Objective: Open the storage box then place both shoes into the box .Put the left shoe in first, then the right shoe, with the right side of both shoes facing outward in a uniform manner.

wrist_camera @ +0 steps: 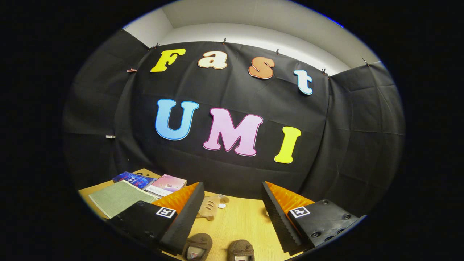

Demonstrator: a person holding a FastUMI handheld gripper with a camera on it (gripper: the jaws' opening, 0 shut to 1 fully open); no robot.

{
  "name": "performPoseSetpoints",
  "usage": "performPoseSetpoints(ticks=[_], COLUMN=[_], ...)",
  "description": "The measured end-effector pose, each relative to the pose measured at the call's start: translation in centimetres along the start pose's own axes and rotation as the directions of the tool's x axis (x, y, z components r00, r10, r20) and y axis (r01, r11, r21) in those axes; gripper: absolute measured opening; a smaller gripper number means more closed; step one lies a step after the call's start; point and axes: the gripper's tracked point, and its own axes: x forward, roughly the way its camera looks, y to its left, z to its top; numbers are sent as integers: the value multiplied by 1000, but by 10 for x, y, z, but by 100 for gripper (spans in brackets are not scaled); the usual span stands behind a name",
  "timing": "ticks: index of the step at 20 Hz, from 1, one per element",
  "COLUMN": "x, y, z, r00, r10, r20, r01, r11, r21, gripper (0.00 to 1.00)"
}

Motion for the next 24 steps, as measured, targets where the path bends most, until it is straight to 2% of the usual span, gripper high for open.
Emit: performPoseSetpoints(ticks=[7,10,14,16,18,20,22,24], x=[2,4,8,9,8,2,-9,-25], y=[1,8,41,62,94,128,164,197], z=[-5,-10,-28,-41,-58,-73,-88,-105], r00=[1000,999,980,958,913,836,728,596], r10=[-1,24,172,256,374,518,663,785], r20=[-12,-35,-100,-131,-165,-178,-176,-172], r01=[1,-23,-158,-223,-312,-413,-492,-516], r11=[1000,1000,978,949,898,810,684,538], r21=[-1,15,138,222,310,417,538,667], gripper=[97,97,97,97,98,98,98,98])
